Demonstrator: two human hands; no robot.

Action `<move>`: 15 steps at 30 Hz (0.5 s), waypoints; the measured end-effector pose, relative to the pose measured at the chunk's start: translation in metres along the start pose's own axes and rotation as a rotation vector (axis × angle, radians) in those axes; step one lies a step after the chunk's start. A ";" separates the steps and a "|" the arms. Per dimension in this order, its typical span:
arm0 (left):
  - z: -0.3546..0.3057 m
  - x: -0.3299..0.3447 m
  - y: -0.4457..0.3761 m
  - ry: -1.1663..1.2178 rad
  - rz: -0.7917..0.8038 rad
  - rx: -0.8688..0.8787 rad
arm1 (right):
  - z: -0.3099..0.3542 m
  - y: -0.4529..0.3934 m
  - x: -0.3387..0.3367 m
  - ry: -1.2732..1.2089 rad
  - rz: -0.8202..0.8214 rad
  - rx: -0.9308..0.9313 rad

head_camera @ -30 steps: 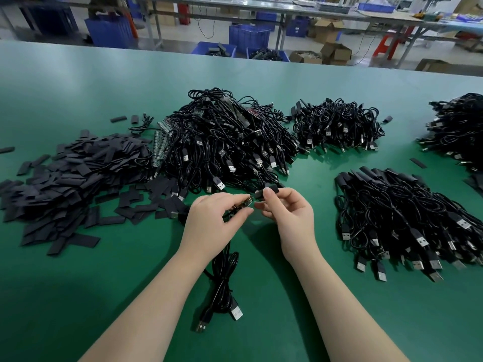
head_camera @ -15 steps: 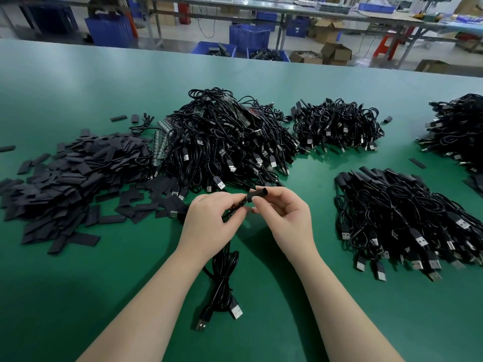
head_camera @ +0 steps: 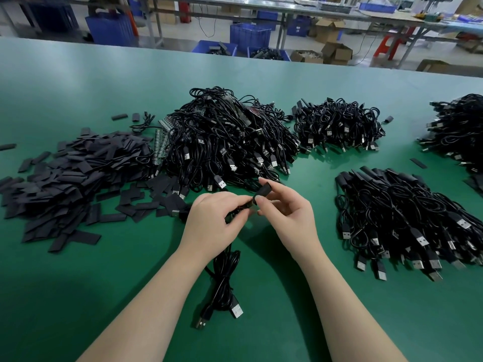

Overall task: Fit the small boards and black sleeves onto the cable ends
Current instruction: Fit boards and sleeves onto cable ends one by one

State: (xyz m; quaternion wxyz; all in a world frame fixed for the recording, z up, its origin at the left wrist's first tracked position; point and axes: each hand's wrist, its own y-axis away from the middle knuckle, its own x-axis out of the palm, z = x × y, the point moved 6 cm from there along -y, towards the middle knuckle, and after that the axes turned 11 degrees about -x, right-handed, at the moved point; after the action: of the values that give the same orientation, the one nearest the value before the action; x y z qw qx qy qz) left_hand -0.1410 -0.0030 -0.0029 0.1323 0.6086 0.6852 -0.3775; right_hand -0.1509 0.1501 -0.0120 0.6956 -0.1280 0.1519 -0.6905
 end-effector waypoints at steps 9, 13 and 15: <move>-0.004 -0.002 0.002 -0.012 -0.028 0.037 | 0.004 -0.002 -0.004 -0.036 0.052 0.021; 0.000 -0.004 0.002 0.032 -0.050 -0.019 | 0.001 0.000 0.001 -0.061 0.083 0.059; 0.001 -0.004 0.003 0.039 -0.048 -0.039 | -0.001 0.001 0.002 -0.068 0.097 0.069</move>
State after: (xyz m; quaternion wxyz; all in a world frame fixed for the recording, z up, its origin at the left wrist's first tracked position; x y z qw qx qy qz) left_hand -0.1379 -0.0065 -0.0024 0.1217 0.5965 0.7093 -0.3552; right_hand -0.1506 0.1477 -0.0128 0.7369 -0.1201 0.1102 -0.6561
